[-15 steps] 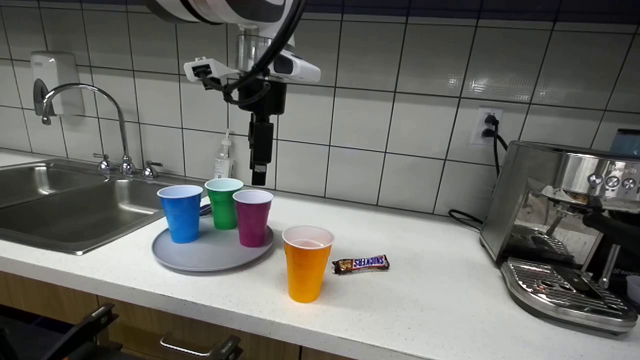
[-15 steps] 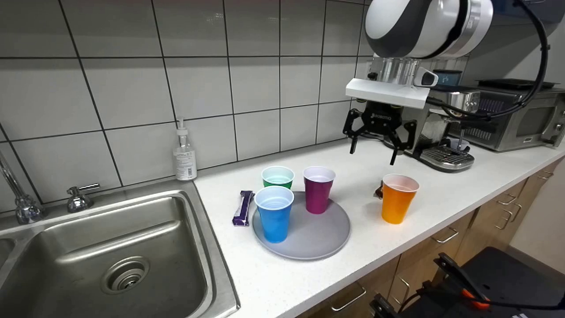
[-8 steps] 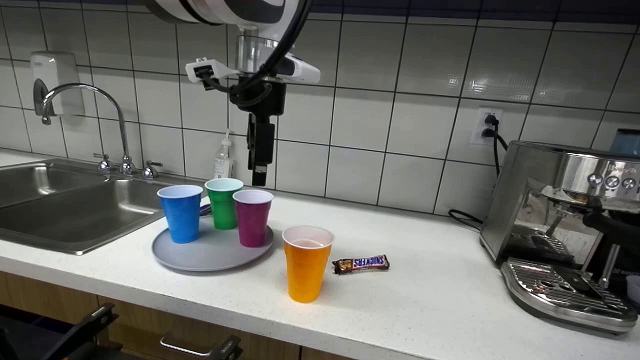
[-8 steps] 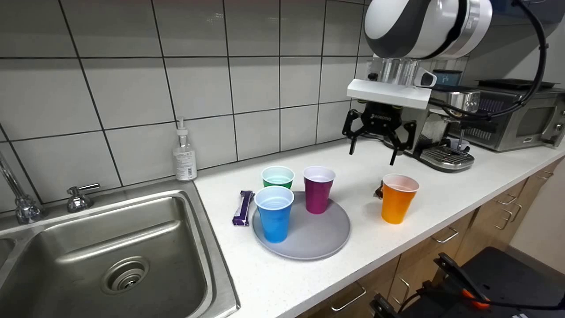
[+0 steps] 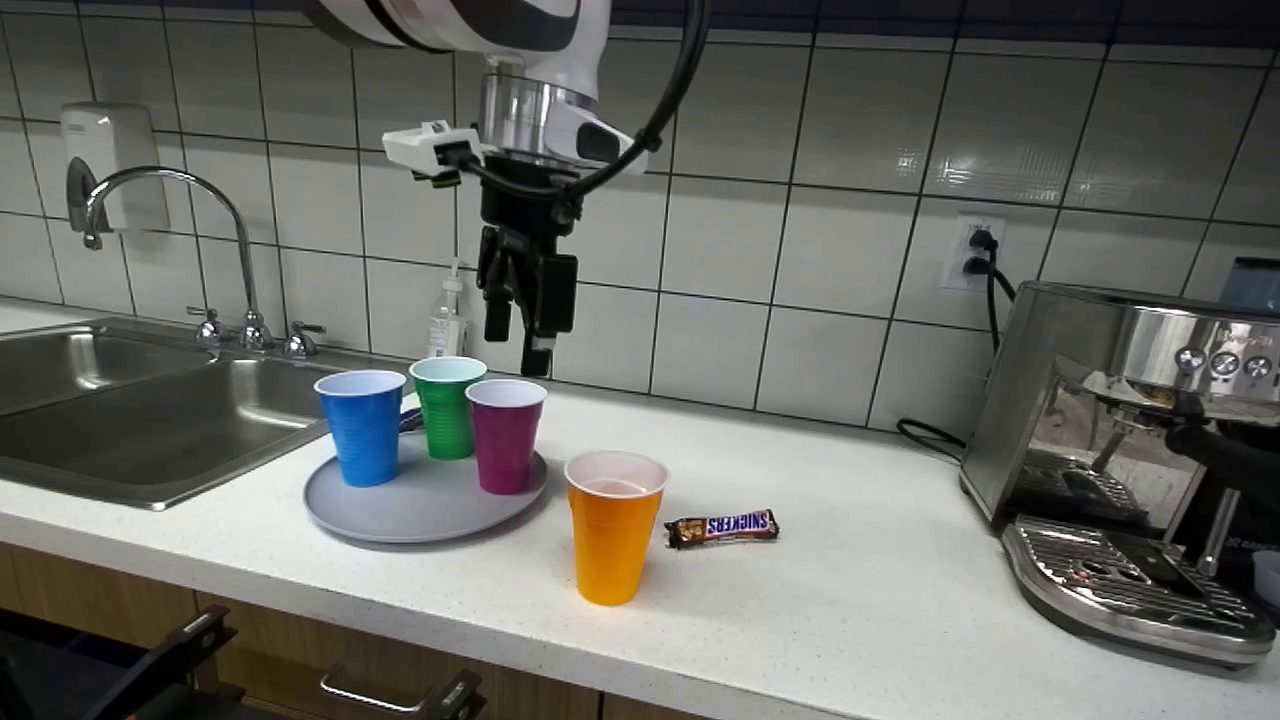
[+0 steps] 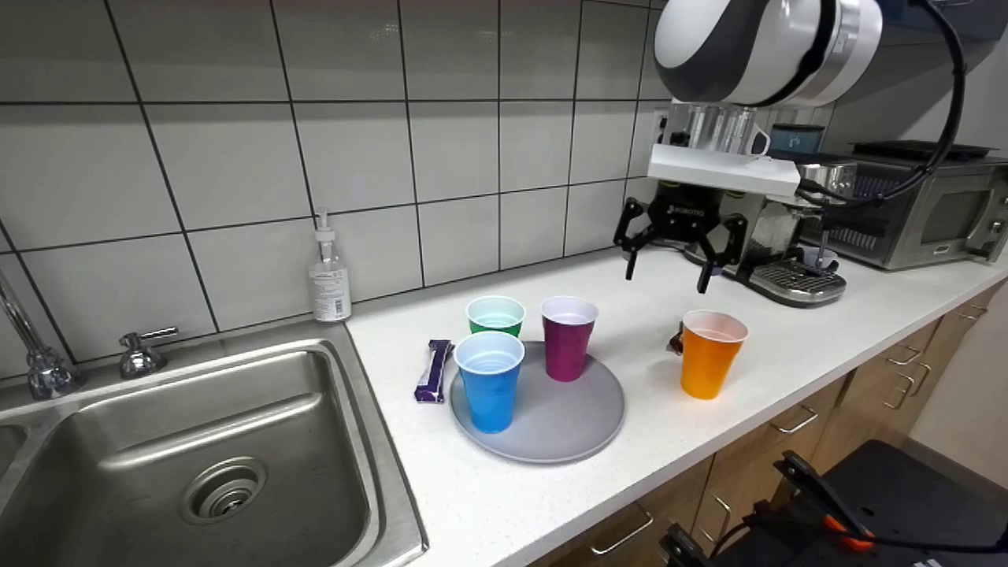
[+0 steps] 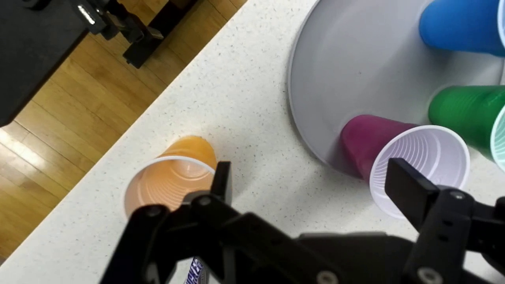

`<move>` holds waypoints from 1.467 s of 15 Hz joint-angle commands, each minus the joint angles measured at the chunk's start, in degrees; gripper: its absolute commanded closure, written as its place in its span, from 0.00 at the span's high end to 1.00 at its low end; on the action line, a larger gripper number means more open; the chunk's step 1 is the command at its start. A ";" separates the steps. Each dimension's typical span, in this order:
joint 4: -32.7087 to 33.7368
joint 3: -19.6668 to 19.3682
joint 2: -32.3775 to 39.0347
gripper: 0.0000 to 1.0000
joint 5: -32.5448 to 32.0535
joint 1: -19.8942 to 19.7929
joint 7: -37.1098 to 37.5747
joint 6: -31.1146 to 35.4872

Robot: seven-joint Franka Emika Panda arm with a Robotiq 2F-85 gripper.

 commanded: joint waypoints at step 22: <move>1.17 -5.88 7.83 1.00 -3.23 -1.45 -35.48 3.33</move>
